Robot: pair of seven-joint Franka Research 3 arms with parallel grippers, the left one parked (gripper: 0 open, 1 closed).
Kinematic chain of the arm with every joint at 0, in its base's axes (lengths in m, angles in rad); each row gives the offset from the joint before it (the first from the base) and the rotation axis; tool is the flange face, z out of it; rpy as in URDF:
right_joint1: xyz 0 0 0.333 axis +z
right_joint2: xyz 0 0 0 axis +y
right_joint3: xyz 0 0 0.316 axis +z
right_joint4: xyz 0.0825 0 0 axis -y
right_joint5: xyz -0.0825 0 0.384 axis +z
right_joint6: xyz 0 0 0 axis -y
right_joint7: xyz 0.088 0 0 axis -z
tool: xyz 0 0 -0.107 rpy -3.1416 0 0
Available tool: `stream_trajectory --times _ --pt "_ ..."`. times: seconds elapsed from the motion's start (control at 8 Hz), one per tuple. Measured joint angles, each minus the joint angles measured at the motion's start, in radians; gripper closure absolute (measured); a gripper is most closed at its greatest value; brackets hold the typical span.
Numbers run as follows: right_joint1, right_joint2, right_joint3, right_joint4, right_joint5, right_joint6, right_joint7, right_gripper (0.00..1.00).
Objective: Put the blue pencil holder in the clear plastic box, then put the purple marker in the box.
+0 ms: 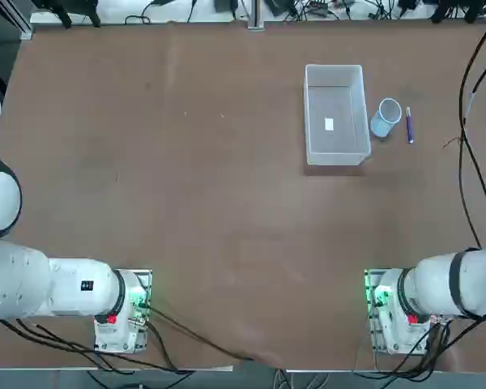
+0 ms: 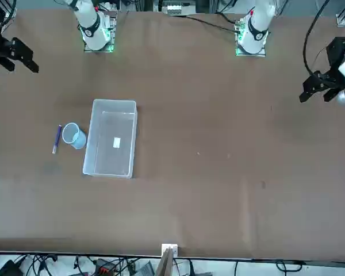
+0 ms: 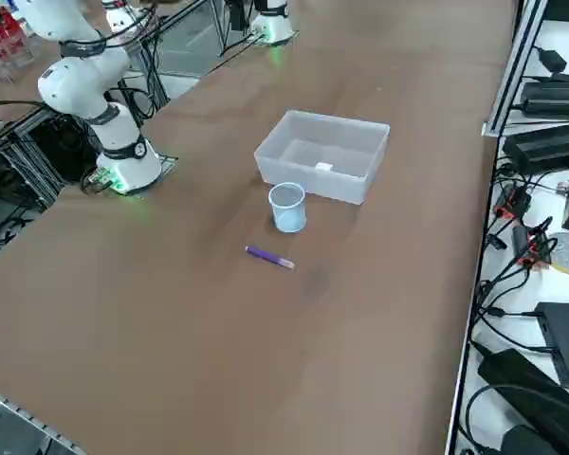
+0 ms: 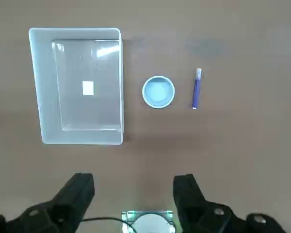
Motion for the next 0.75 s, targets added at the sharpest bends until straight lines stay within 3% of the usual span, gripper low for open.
stream_trajectory --times 0.75 --pt "-0.016 0.013 -0.023 -0.003 -0.009 0.012 -0.002 0.0"
